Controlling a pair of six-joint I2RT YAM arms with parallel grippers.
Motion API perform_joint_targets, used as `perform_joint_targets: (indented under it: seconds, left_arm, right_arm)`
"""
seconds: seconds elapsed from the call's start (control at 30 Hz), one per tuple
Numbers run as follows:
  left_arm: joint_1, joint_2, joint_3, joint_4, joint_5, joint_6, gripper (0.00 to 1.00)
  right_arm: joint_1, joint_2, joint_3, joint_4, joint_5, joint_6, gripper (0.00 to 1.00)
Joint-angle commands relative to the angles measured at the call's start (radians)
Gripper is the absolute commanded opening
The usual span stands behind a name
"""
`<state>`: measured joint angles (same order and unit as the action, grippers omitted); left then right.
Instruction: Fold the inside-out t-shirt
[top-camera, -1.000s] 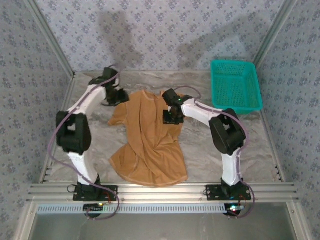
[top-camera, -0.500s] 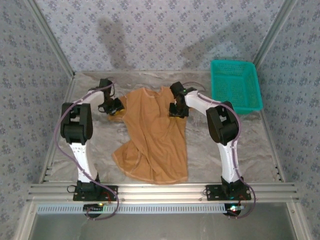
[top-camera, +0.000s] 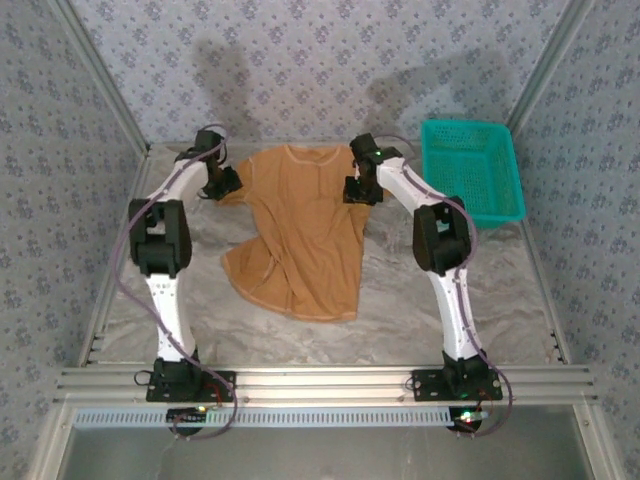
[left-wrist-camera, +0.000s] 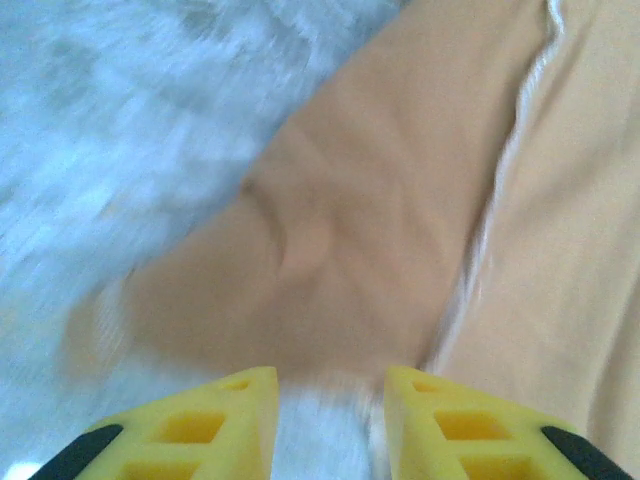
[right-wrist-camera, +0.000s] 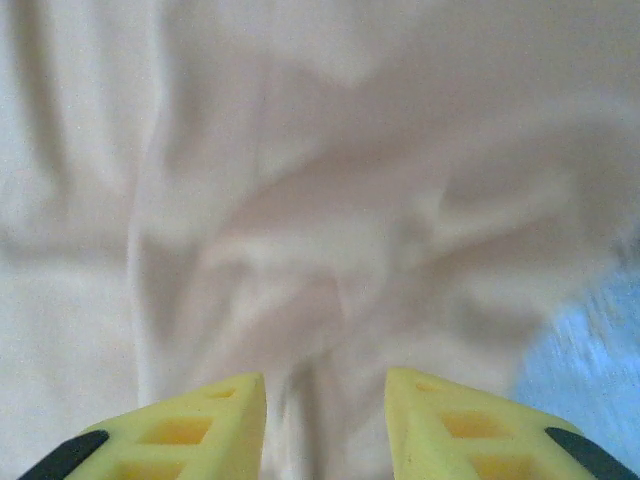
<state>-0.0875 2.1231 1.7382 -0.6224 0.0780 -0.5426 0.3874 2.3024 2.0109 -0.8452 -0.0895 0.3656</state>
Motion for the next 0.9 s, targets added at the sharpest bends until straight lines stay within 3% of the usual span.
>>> perform_joint_targets:
  seconds: [0.0, 0.17, 0.33, 0.53, 0.87]
  left_arm:
    - [-0.026, -0.297, -0.211, 0.048, -0.047, 0.002, 0.35]
    - [-0.054, -0.589, -0.611, 0.131, 0.067, -0.063, 0.35]
    - [-0.105, -0.763, -0.881, 0.161, 0.115, -0.088, 0.33]
    - [-0.117, -0.869, -1.042, 0.16, 0.095, -0.089, 0.33]
    - [-0.117, -0.899, -1.043, 0.11, 0.076, -0.065, 0.33]
  right_arm:
    - [0.087, -0.281, -0.227, -0.007, 0.018, -0.045, 0.4]
    - [0.27, -0.575, -0.647, 0.111, 0.047, 0.045, 0.42]
    - [0.513, -0.644, -0.876, 0.202, 0.128, 0.116, 0.44]
    - [0.649, -0.557, -0.9, 0.214, 0.183, 0.14, 0.47]
    - [0.7, -0.483, -0.943, 0.233, 0.18, 0.177, 0.47]
